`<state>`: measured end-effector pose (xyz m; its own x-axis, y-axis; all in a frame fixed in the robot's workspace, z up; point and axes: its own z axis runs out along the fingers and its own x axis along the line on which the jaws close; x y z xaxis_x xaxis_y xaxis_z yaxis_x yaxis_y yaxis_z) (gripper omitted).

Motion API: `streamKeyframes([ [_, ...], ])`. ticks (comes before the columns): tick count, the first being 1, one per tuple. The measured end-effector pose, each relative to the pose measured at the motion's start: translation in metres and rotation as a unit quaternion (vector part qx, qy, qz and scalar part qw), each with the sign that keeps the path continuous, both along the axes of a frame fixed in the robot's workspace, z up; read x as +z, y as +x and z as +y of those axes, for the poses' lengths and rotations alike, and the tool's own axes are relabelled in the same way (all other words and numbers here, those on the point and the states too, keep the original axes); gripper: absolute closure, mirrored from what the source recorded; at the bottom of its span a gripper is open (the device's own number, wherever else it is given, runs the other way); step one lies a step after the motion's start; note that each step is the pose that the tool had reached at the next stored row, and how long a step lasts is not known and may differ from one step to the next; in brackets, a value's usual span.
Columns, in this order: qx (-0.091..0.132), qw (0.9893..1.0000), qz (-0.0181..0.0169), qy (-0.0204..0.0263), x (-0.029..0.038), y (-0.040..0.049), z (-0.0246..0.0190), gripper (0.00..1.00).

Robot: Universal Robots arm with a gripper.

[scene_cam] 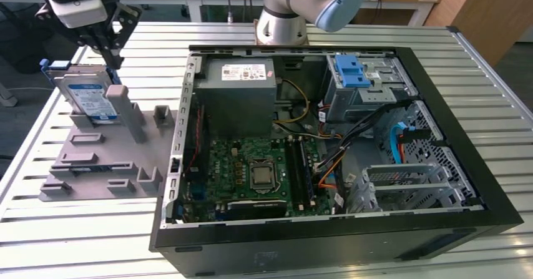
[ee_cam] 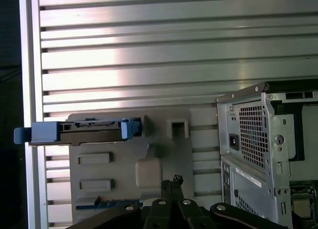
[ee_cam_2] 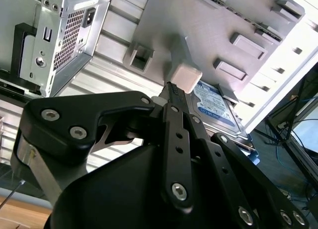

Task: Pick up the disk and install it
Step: 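Reach for the disk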

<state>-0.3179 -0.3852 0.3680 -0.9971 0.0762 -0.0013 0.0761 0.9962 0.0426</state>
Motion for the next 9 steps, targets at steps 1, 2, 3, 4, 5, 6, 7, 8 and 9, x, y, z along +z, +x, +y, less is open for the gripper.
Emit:
streamKeyframes([
  [1, 0.0, 1.0, 0.0022, 0.0, -0.0013, -0.002, 0.0, 0.89],
  [2, 0.0, 1.0, 0.0045, 0.0, -0.0025, -0.0038, 0.0, 0.89],
  [3, 0.0, 1.0, 0.0046, 0.0, -0.0026, -0.004, 0.0, 0.89],
  [4, 0.0, 1.0, 0.0049, 0.0, -0.0027, -0.0041, 0.0, 0.89],
  [5, 0.0, 1.0, 0.005, 0.0, -0.0028, -0.0043, 0.0, 0.89],
  [6, 0.0, 1.0, 0.0052, 0.0, -0.0029, -0.0045, 0.0, 0.89],
  [7, 0.0, 1.0, 0.0054, 0.0, -0.0031, -0.0046, 0.0, 0.89],
  [8, 0.0, 1.0, 0.0056, 0.0, -0.0031, -0.0048, 0.0, 0.89],
  [9, 0.0, 1.0, 0.0057, 0.0, -0.0033, -0.0049, 0.0, 0.89],
])
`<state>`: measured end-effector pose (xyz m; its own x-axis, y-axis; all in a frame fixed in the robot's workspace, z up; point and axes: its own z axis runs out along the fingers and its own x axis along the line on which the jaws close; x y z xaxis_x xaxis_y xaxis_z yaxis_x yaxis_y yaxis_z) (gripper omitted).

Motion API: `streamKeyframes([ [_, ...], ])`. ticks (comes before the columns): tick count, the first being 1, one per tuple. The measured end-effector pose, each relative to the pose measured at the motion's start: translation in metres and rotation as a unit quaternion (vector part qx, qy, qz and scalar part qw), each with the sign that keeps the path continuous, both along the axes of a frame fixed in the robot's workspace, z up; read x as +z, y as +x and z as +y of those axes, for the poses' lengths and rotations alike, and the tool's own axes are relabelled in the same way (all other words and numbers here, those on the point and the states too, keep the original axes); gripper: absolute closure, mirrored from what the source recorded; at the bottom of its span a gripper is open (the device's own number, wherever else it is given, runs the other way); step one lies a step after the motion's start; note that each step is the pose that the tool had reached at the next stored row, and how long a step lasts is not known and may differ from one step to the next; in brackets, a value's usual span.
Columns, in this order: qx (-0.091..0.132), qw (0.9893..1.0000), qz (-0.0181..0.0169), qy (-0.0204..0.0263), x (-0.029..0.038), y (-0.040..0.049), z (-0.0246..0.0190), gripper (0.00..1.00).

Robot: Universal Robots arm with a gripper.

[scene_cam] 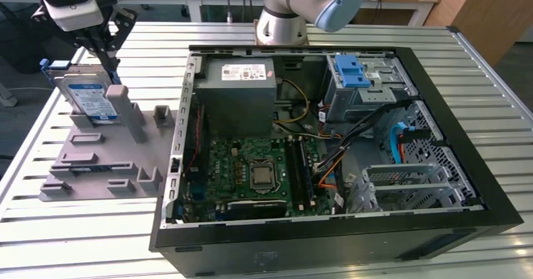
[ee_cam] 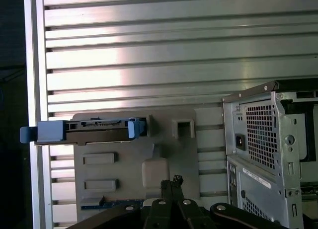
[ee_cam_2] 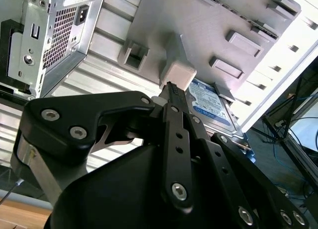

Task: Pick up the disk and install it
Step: 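Reach for the disk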

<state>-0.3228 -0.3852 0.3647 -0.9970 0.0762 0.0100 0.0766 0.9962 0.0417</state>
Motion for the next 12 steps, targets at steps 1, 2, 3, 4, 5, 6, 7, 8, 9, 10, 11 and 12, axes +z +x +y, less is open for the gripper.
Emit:
streamKeyframes([
  [1, 0.0, 1.0, 0.0002, 0.0, -0.0001, -0.0001, 0.0, 0.89],
  [2, 0.0, 1.0, 0.0003, 0.0, -0.0002, -0.0003, 0.0, 0.89],
  [3, 0.0, 1.0, 0.0005, 0.0, -0.0003, -0.0005, 0.0, 0.89],
  [4, 0.0, 1.0, 0.0009, 0.0, -0.0005, -0.0008, 0.0, 0.89],
  [5, 0.0, 1.0, 0.0014, 0.0, -0.0007, -0.001, 0.0, 0.89],
  [6, 0.0, 1.0, 0.0016, 0.0, -0.0008, -0.0012, 0.0, 0.89],
  [7, 0.0, 1.0, 0.0018, 0.0, -0.0009, -0.0013, 0.0, 0.89],
  [8, 0.0, 1.0, 0.0019, 0.0, -0.001, -0.0015, 0.0, 0.89],
  [9, 0.0, 1.0, 0.0021, 0.0, -0.0011, -0.0016, 0.0, 0.89],
  [10, 0.0, 1.0, 0.0022, 0.0, -0.0012, -0.0018, 0.0, 0.89],
  [11, 0.0, 1.0, 0.0024, 0.0, -0.0013, -0.002, 0.0, 0.89],
  [12, 0.0, 1.0, 0.0025, 0.0, -0.0014, -0.0022, 0.0, 0.89],
])
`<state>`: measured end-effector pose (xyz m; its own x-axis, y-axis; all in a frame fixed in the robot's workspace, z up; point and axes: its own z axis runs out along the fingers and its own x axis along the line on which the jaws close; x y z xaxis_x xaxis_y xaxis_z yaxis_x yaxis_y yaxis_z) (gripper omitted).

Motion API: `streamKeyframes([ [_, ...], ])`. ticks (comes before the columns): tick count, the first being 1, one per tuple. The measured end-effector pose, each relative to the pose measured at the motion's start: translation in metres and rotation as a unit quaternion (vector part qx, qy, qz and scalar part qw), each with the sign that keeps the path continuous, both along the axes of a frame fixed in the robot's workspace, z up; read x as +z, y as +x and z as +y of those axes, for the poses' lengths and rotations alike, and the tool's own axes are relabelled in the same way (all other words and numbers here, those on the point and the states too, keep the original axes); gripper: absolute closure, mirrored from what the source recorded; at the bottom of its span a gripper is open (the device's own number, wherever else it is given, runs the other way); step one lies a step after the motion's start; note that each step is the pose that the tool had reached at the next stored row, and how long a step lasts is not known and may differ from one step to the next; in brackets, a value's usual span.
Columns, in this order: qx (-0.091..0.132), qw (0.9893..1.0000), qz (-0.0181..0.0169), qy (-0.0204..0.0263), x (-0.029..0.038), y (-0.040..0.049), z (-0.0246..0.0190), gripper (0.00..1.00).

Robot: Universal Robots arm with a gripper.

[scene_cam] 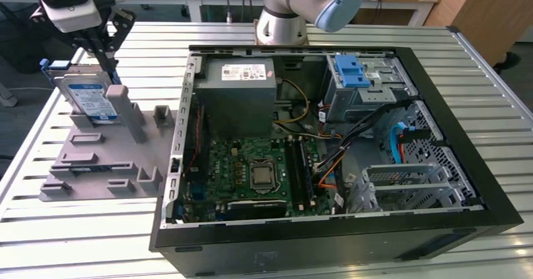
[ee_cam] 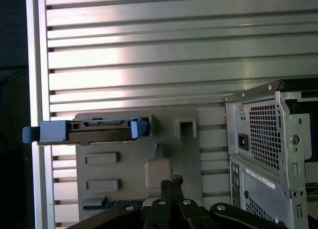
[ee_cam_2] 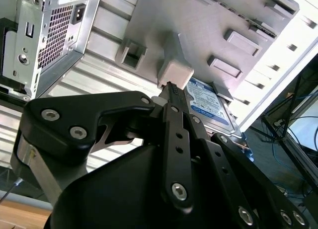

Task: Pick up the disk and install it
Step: 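Reach for the disk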

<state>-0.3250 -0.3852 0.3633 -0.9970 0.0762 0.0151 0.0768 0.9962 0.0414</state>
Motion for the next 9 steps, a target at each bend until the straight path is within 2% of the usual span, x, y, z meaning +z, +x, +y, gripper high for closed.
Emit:
streamKeyframes([
  [9, 0.0, 1.0, 0.0018, 0.0, -0.0009, -0.0013, 0.0, 0.89],
])
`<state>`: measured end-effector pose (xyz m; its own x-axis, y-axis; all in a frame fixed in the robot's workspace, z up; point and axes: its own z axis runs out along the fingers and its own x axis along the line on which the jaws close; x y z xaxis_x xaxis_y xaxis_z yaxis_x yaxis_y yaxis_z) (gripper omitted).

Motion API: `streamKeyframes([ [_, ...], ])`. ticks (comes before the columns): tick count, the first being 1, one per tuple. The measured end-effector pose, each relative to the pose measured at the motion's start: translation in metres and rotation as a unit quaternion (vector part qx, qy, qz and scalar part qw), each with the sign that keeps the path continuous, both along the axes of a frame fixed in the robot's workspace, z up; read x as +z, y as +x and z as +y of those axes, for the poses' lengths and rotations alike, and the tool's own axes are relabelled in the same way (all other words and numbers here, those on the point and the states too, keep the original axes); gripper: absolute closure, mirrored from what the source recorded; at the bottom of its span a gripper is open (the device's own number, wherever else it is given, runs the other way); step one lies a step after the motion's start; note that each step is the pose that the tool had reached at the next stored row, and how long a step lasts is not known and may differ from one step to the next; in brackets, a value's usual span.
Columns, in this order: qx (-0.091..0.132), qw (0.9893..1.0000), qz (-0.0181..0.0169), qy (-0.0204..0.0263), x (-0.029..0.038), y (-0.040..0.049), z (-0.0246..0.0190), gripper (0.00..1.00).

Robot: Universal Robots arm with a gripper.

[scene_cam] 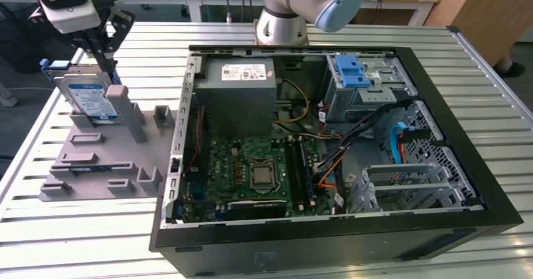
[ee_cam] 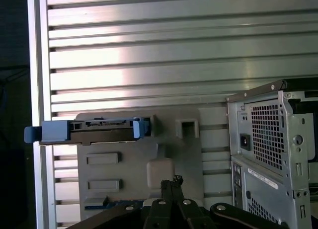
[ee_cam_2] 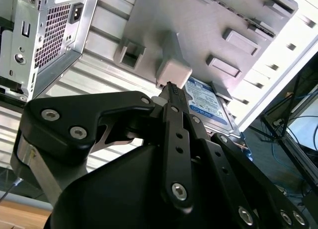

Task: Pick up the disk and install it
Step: 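Reach for the disk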

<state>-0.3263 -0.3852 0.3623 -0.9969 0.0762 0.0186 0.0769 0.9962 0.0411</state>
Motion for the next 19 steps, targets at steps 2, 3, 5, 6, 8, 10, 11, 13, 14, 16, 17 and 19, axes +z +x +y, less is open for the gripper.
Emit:
streamKeyframes([
  [2, 0.0, 1.0, 0.0004, 0.0, -0.0002, -0.0003, 0.0, 0.89],
  [3, 0.0, 1.0, 0.0006, 0.0, -0.0003, -0.0004, 0.0, 0.89],
  [5, 0.0, 1.0, 0.001, 0.0, -0.0005, -0.0007, 0.0, 0.89],
  [6, 0.0, 1.0, 0.0012, 0.0, -0.0006, -0.0009, 0.0, 0.89],
  [8, 0.0, 1.0, 0.0016, 0.0, -0.0008, -0.0012, 0.0, 0.89],
  [10, 0.0, 1.0, 0.0021, 0.0, -0.0011, -0.0015, 0.0, 0.89],
  [11, 0.0, 1.0, 0.0022, 0.0, -0.0012, -0.0016, 0.0, 0.89],
  [13, 0.0, 1.0, 0.0028, 0.0, -0.0015, -0.0019, 0.0, 0.89],
  [14, 0.0, 1.0, 0.0031, 0.0, -0.0015, -0.002, 0.0, 0.89],
  [16, 0.0, 1.0, 0.0037, 0.0, -0.0018, -0.0023, 0.0, 0.89],
  [17, 0.0, 1.0, 0.004, 0.0, -0.002, -0.0024, 0.0, 0.89],
  [19, 0.0, 1.0, 0.0045, 0.0, -0.0023, -0.0029, 0.0, 0.89],
])
